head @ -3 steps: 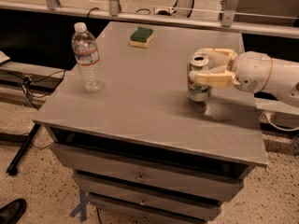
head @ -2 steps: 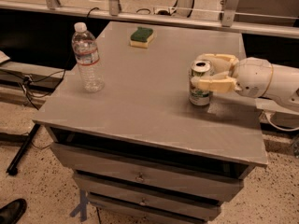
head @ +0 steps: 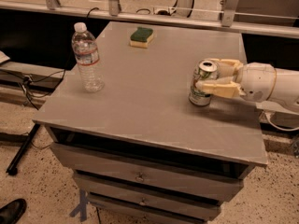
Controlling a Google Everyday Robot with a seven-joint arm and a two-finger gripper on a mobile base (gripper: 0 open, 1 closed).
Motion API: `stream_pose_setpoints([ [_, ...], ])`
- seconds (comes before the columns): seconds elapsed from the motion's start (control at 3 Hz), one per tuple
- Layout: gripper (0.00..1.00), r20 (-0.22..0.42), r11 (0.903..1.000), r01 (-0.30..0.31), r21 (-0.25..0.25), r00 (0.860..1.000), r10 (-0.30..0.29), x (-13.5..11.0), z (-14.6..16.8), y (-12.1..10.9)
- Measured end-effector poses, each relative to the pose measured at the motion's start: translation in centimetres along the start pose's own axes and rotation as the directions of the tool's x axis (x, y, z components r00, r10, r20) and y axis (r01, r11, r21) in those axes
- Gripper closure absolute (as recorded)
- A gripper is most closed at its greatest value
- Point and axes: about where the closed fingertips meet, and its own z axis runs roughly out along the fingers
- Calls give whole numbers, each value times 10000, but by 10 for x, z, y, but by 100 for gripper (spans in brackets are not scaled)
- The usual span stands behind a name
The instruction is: Place 7up can upright
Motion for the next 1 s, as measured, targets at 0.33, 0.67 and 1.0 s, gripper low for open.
stream_pose_setpoints([
  [0.33, 0, -594, 10000, 21, -56, 9982, -24, 2, -5, -3],
  [0.67, 0, -1253, 9994, 338, 107, 9916, -322, -9, -30, -12],
  [1.0, 0, -2138, 9932, 933, 698, 9739, -764, -44, -88, -29],
])
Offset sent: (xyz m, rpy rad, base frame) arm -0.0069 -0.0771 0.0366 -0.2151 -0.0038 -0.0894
